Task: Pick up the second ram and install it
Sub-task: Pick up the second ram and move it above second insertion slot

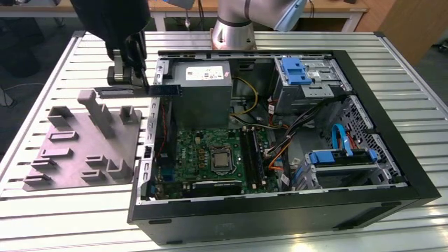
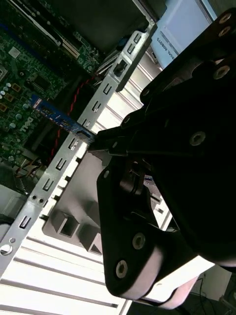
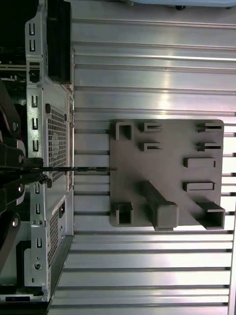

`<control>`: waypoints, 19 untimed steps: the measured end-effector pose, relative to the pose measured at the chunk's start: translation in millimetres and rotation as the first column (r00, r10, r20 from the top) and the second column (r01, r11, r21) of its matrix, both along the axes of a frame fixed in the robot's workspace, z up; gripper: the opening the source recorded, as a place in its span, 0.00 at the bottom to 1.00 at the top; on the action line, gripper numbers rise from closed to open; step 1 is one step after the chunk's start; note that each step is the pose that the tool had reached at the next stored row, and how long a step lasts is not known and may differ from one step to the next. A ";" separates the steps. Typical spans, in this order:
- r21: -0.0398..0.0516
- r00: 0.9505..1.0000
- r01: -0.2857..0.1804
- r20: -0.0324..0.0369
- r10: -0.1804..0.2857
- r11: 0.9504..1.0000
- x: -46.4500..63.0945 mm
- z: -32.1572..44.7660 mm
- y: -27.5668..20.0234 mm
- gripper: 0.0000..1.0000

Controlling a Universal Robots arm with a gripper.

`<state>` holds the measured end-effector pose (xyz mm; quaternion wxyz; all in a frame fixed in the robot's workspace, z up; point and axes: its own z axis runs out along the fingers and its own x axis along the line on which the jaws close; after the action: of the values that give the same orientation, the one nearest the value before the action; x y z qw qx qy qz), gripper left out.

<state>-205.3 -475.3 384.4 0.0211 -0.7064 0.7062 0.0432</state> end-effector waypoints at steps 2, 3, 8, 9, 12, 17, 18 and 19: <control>0.000 1.000 0.000 0.000 0.000 1.000 4.3 0.0 0.0 0.14; 0.000 1.000 0.000 0.000 0.000 1.000 6.4 0.0 0.0 0.14; 0.000 1.000 0.000 -0.001 0.000 1.000 17.1 0.0 0.0 0.14; 0.000 1.000 0.000 -0.001 0.000 1.000 19.5 0.0 0.0 0.14; 0.000 1.000 0.000 -0.001 0.000 1.000 26.6 0.0 0.0 0.14; 0.000 1.000 0.000 -0.001 0.000 1.000 37.8 -0.1 0.0 0.14; 0.000 1.000 0.000 -0.001 0.000 1.000 39.8 0.0 0.0 0.14; 0.000 1.000 0.000 -0.001 0.000 1.000 42.0 -0.1 0.0 0.14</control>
<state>-163.4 -475.3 384.3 0.0206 -0.7063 0.7062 0.0437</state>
